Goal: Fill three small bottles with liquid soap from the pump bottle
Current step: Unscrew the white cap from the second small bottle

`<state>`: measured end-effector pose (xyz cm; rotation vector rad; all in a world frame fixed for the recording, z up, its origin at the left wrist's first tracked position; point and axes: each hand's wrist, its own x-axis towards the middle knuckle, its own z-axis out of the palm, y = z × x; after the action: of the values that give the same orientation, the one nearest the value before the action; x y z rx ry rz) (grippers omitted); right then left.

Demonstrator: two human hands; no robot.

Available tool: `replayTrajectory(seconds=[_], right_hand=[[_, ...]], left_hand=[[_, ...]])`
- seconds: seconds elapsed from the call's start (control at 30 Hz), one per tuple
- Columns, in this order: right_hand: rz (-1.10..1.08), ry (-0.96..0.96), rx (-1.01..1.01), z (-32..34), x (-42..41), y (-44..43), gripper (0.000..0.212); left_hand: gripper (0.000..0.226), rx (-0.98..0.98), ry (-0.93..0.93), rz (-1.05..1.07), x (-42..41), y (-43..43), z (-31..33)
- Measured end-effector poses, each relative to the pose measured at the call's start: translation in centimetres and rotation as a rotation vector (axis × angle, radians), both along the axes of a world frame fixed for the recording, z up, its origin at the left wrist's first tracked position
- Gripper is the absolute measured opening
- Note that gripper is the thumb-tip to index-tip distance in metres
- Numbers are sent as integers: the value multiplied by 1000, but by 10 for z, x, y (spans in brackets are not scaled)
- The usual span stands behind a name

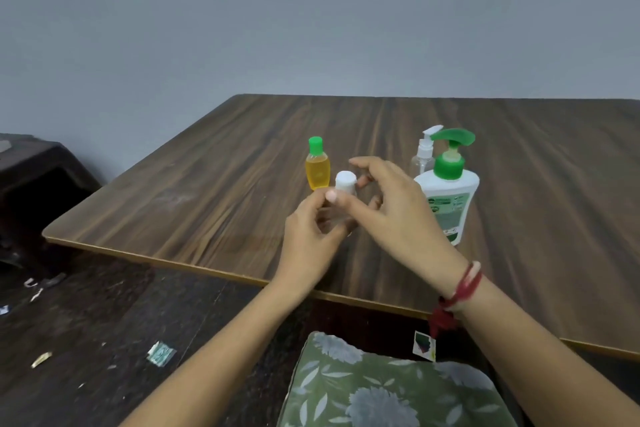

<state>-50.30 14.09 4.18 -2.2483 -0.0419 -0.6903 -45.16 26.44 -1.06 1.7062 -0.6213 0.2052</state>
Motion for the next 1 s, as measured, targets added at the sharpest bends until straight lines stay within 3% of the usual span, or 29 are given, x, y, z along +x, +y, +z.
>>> replayTrajectory(seconds=[0.07,0.33,0.5,0.63,0.7,0.77,0.87,1.0], right_hand=[[-44,6,-97,8,10,2,34],[-92,95,-334,26,23,3,31],[109,233,-349,37,22,-10,12],[387,394,-303,48,15,-13,57],[435,398,-266,54,12,-10,60],[319,354,-394,60,10,-9,50],[6,381,-714,63,11,-4,52],[-53,414,-781,59,20,3,45]], left_hand=[[28,28,-20,1,1,1,1],[31,151,-134,-6,12,3,-5],[37,146,-48,-184,21,7,-10],[45,133,-4,-247,26,11,-13],[37,139,4,-243,25,8,-13],[31,128,28,-232,25,6,-14],[37,116,53,-248,28,4,-17],[41,109,42,-287,29,4,-14]])
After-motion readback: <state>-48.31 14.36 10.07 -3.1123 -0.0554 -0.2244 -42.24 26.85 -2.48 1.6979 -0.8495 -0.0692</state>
